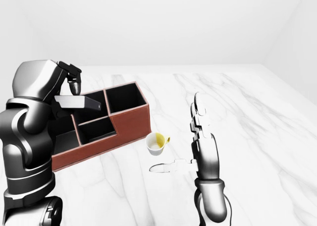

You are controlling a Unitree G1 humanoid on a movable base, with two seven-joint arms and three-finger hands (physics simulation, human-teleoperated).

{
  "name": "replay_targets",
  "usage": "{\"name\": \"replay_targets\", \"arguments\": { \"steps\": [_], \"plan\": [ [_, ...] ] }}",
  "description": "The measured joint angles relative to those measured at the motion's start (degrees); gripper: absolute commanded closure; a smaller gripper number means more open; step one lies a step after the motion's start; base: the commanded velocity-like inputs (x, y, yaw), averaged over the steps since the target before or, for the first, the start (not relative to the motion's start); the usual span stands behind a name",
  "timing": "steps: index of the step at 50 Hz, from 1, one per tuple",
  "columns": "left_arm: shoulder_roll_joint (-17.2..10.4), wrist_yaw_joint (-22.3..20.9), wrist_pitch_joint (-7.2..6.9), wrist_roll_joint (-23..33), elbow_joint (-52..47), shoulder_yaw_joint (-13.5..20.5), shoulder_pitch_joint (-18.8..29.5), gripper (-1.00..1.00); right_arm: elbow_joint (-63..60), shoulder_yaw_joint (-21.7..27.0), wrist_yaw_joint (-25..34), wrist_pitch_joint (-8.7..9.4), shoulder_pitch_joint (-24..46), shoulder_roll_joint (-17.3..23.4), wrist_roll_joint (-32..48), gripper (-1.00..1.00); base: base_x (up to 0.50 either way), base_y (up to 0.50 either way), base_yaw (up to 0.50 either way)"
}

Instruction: Pick up the book and place it in the front compartment of the caddy.

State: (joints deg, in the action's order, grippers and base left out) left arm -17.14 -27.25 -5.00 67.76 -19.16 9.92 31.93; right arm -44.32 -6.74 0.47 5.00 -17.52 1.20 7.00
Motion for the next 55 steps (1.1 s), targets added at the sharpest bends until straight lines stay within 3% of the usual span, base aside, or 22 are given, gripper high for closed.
{"name": "replay_targets", "arguments": {
  "steps": [13, 22, 37, 55],
  "plan": [
    [-1.0, 0.2, 0.0, 2.6, -1.4, 1.1, -0.4, 0.96, 0.2, -0.1, -0.1, 0.0, 0.0, 0.0, 0.1, -1.0, 0.0, 0.0, 0.0],
    [-0.2, 1.7, 0.0, 3.6, 0.2, 0.3, -0.1, 0.96, 0.3, -0.1, -0.1, 0.0, 0.1, 0.0, 0.1, -1.0, 0.0, 0.0, 0.0],
    [0.8, 7.2, 0.0, 5.3, 9.8, -1.7, 2.9, 0.97, 0.3, 0.2, 0.0, 0.0, 0.1, -0.1, 0.0, -1.0, 0.0, 0.0, 0.0],
    [-0.1, 12.9, 0.0, 4.4, 19.0, -2.4, 6.0, 0.97, 0.2, 0.1, -0.1, 0.0, 0.1, -0.1, -0.1, -1.0, 0.0, 0.0, 0.0]
  ]
}}
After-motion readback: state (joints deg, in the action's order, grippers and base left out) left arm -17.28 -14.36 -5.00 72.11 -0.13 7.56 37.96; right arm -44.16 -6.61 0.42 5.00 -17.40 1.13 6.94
